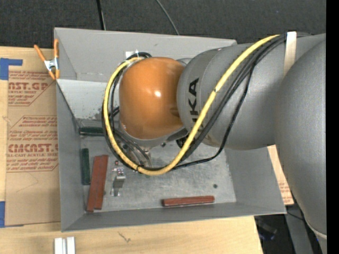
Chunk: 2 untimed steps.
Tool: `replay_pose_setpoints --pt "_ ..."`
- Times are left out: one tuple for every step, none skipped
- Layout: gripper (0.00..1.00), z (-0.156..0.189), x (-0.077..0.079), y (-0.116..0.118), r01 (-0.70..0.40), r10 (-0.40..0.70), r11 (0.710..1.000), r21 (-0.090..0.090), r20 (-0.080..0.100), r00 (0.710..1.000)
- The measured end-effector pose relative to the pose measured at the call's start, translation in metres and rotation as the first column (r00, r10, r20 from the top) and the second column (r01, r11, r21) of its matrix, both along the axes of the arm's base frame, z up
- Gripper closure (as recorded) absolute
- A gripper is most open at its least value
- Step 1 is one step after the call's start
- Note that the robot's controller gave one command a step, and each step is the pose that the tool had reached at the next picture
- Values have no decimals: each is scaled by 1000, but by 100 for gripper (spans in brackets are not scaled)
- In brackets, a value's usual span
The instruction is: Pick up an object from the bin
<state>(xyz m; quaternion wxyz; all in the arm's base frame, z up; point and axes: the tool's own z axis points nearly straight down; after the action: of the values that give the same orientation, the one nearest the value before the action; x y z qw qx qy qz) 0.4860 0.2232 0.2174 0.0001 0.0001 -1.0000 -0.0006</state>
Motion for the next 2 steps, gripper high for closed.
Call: replay_pose_setpoints --pt "100 0 0 0 0 0 1000 0 0 1000" --pt "100 0 0 0 0 0 1000 0 0 1000"
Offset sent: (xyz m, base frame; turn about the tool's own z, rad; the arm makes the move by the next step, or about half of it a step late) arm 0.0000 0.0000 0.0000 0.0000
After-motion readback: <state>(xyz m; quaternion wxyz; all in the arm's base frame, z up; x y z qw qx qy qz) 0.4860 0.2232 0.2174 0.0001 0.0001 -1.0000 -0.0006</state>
